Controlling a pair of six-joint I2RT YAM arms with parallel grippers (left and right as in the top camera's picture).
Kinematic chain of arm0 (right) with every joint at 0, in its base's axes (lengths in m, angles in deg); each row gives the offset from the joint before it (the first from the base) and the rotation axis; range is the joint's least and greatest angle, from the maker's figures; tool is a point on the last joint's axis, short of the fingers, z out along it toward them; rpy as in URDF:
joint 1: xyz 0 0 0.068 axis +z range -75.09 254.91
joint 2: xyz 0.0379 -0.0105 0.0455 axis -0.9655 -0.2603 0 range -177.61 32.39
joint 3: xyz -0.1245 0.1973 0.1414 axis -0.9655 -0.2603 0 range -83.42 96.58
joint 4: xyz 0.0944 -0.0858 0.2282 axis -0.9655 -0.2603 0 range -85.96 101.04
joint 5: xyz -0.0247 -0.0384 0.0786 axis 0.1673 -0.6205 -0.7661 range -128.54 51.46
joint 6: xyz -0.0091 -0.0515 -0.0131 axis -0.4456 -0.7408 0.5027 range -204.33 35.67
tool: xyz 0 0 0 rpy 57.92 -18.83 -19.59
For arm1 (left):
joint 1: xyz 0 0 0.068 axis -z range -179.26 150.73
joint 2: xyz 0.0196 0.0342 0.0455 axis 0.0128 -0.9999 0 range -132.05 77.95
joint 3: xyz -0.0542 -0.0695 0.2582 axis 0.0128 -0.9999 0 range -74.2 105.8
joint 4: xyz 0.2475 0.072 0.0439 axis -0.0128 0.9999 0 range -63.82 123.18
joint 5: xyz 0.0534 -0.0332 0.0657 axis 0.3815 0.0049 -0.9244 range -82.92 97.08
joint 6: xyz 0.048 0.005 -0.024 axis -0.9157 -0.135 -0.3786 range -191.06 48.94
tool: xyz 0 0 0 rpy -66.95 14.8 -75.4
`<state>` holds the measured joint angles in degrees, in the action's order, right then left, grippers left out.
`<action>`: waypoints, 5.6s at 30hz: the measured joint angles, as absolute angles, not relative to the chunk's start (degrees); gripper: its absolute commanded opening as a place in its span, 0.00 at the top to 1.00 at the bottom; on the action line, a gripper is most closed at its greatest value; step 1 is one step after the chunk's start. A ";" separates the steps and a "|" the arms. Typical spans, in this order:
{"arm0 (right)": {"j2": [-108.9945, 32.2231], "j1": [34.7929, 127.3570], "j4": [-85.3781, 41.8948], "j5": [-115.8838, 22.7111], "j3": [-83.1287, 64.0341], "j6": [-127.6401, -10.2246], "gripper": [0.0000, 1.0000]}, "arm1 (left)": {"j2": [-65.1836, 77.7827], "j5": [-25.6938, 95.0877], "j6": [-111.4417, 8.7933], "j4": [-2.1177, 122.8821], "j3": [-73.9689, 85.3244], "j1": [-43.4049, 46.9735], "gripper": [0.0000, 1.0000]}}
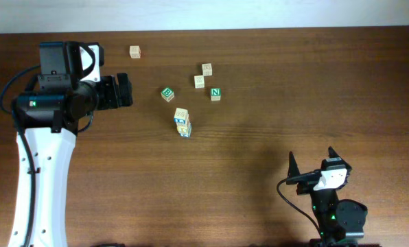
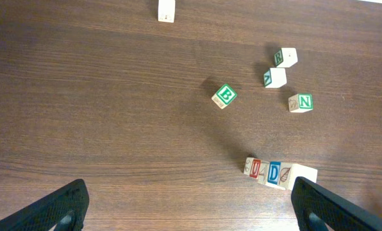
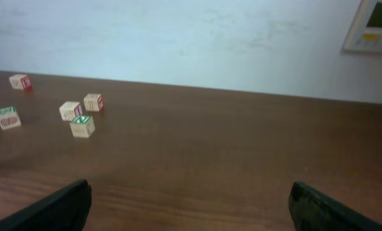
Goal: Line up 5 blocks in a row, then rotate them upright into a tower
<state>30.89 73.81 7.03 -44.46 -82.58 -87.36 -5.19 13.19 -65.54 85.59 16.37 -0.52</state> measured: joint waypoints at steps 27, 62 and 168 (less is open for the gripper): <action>31.59 73.81 7.01 -44.00 -82.58 -87.36 0.02 | -5.19 13.19 -65.54 85.77 16.37 -0.52 0.01; 31.59 73.81 7.01 -43.78 -82.58 -87.36 0.02 | 74.11 8.49 -83.73 22.21 -72.81 -2.36 0.01; 31.59 73.81 7.01 -43.78 -82.58 -87.36 0.02 | 77.17 7.66 -83.95 30.89 -73.31 -2.47 0.01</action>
<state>31.59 73.81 7.01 -43.78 -82.58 -87.36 77.17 7.66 -83.95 30.89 -73.31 -2.47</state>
